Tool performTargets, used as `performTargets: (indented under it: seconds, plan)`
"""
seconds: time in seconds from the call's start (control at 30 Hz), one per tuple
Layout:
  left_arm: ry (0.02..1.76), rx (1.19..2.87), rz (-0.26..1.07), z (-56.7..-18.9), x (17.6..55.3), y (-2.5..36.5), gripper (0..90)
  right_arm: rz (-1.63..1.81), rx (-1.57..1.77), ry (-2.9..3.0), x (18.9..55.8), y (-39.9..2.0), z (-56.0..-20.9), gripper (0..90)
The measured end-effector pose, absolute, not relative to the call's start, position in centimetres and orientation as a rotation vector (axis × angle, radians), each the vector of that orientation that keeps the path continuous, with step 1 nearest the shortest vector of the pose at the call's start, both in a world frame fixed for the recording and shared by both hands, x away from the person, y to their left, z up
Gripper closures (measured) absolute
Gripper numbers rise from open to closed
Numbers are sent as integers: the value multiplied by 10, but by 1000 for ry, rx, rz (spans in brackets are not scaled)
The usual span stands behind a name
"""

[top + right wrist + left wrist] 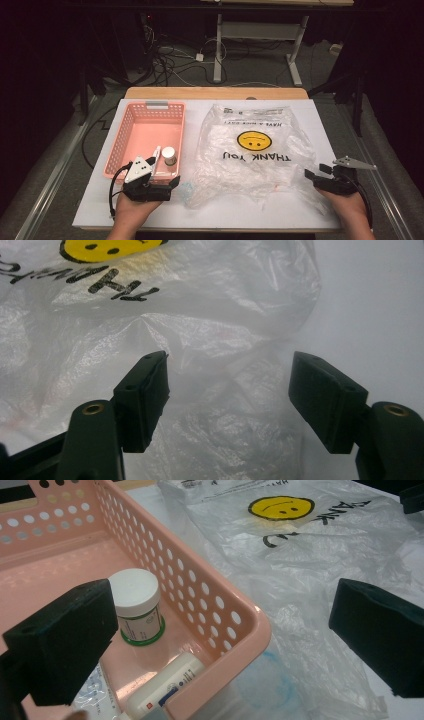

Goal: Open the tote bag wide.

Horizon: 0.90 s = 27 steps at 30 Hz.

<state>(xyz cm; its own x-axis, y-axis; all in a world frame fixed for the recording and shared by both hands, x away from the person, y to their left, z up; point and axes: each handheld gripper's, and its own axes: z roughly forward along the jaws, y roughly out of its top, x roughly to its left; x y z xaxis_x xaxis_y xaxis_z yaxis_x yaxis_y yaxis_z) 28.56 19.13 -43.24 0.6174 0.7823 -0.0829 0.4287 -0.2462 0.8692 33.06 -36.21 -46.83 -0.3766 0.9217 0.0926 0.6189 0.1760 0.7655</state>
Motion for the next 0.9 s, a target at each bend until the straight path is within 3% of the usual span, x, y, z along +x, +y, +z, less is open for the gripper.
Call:
performTargets:
  seconds: [0.33, 0.47, 0.5, 0.53, 0.7, 0.9]
  plan:
    - [975, 1871, 454, -432, 283, 190, 0, 958, 1447, 2102, 333, -357, -474, 381]
    - [972, 1857, 460, -431, 282, 190, 0, 893, 1415, 2099, 332, -354, -474, 464]
    - [971, 1860, 460, -431, 281, 189, 0, 892, 1394, 2119, 331, -353, -473, 575]
    - [971, 1860, 460, -431, 281, 189, 0, 892, 1394, 2119, 331, -353, -473, 575]
    - [984, 1859, 450, -430, 281, 189, 0, 893, 1351, 2151, 327, -349, -472, 856]
    - [968, 1848, 442, -428, 281, 189, 0, 907, 1332, 2150, 312, -348, -470, 898]
